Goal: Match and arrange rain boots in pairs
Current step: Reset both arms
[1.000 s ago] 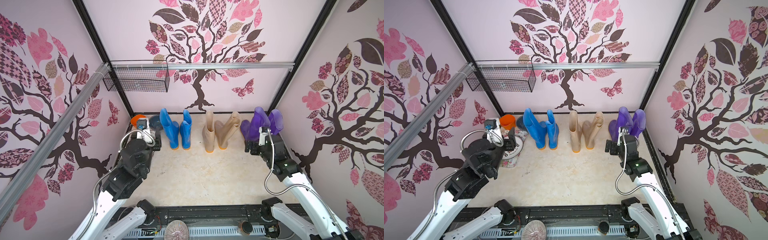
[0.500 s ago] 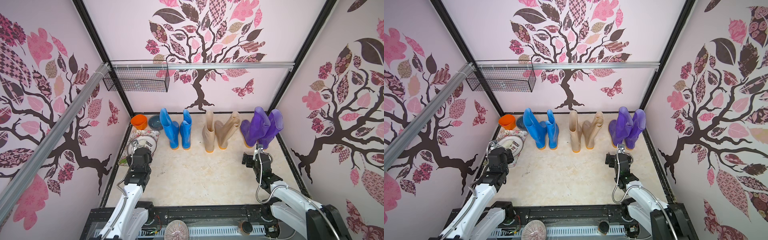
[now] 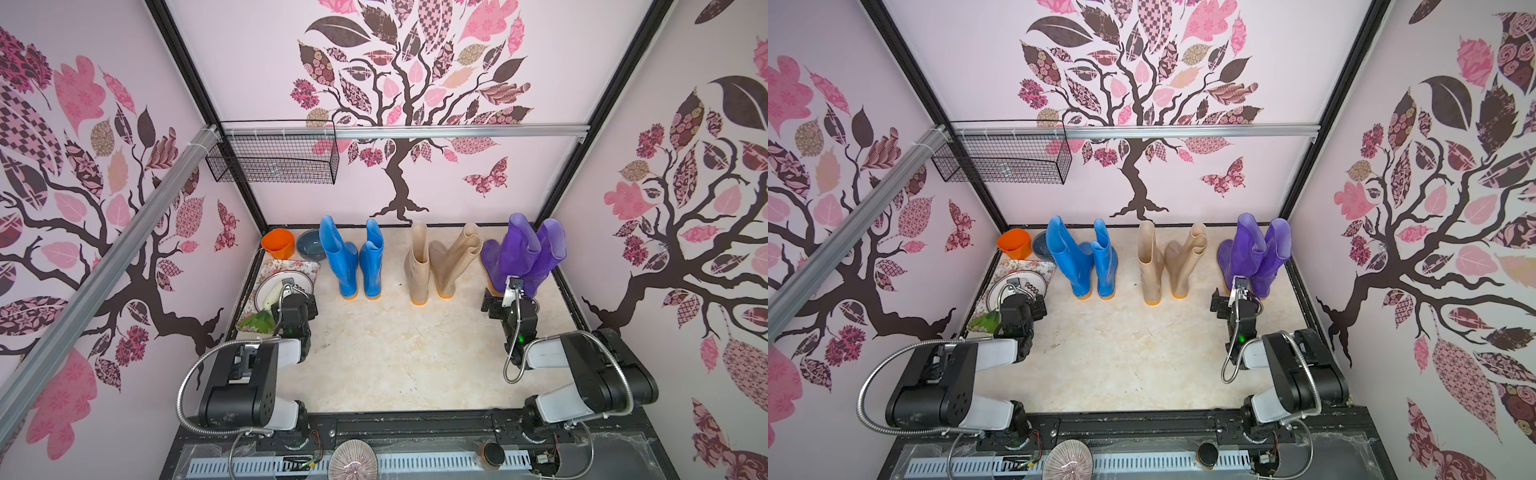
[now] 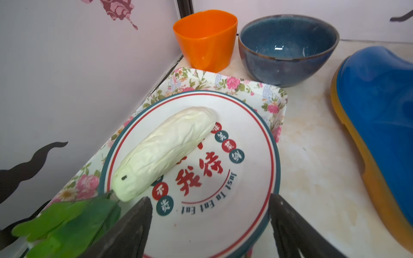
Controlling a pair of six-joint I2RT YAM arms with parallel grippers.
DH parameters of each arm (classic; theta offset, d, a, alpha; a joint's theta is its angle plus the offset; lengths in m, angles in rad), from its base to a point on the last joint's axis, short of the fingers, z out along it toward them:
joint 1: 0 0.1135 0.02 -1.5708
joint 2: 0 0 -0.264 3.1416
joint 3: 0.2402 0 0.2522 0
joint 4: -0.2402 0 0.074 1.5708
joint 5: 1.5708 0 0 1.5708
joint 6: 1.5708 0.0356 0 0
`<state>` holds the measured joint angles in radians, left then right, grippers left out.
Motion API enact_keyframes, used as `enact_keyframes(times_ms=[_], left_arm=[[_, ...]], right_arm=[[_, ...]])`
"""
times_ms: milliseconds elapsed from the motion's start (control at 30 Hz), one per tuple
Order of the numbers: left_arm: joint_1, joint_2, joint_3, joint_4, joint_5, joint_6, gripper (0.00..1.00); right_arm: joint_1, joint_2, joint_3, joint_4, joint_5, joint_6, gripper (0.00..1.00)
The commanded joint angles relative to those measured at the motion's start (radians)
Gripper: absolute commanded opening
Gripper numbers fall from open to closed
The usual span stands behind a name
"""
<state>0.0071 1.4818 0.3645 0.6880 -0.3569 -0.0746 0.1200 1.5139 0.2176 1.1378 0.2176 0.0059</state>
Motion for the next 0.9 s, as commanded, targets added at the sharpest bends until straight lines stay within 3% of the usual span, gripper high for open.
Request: enact_keyframes(times_ms=[0, 133, 500, 533, 567, 867], left_arm=[[0.004, 0.068, 0.019, 0.187, 0.117, -0.002, 0.86], [0.004, 0.083, 0.001, 0.229, 0.152, 0.006, 0.87], [0.004, 0.101, 0.001, 0.266, 0.150, 0.012, 0.87], [0.004, 0.102, 0.002, 0.265, 0.150, 0.012, 0.89], [0.004, 0.101, 0.001, 0.265, 0.149, 0.012, 0.98], [-0.013, 0.100, 0.001, 0.264, 0.116, 0.023, 0.98]], right_arm=[[-0.006, 0.053, -0.017, 0.197, -0.063, -0.036, 1.00], [-0.017, 0.045, 0.019, 0.115, -0.068, -0.024, 1.00], [-0.020, 0.048, 0.028, 0.102, -0.066, -0.019, 1.00], [-0.020, 0.048, 0.027, 0.105, -0.066, -0.018, 1.00], [-0.020, 0.048, 0.026, 0.108, -0.065, -0.020, 1.00], [-0.032, 0.049, 0.043, 0.075, -0.083, -0.007, 1.00]])
